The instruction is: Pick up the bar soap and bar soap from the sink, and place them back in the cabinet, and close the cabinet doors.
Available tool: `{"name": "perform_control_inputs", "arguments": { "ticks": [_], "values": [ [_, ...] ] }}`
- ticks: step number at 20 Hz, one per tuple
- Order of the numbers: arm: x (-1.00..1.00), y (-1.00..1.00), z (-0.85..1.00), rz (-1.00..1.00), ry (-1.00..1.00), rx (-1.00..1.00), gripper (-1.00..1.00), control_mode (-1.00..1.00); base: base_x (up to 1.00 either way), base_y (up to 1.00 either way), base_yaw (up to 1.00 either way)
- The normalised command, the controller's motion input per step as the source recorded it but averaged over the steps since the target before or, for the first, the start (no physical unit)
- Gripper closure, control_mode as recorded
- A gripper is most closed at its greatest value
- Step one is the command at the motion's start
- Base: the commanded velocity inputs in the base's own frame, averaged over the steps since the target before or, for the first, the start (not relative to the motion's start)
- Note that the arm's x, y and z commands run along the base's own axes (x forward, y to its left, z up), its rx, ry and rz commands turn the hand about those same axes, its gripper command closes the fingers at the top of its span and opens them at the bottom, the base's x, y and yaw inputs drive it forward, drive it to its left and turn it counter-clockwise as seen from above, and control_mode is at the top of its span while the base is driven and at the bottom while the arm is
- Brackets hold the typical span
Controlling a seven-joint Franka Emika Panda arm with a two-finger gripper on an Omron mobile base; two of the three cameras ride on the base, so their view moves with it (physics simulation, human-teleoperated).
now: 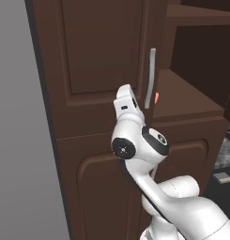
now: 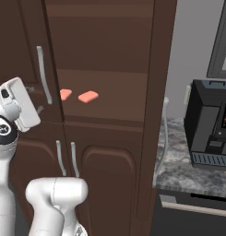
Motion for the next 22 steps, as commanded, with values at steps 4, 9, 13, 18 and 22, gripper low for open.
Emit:
{"name": "perform_control_inputs", "arguments": {
  "ticks": [4, 9, 13, 18, 22],
  "values": [
    [-0.01, 0.0, 0.0, 0.0, 0.0, 0.0, -1.0, -1.0, 0.0, 0.0, 0.0],
    [-0.61, 0.0, 0.0, 0.0, -0.04, 0.0, -1.0, -1.0, 0.0, 0.0, 0.0],
    [-0.9, -0.1, 0.0, 0.01, -0.03, 0.0, -1.0, -1.0, 0.0, 0.0, 0.0],
    [-0.98, -0.54, 0.03, 0.07, -0.02, 0.0, -1.0, -1.0, 0.0, 0.0, 0.0],
    [-0.79, -0.54, 0.26, 0.06, 0.0, 0.0, -1.0, -1.0, 0.0, 0.0, 0.0]
  ]
}}
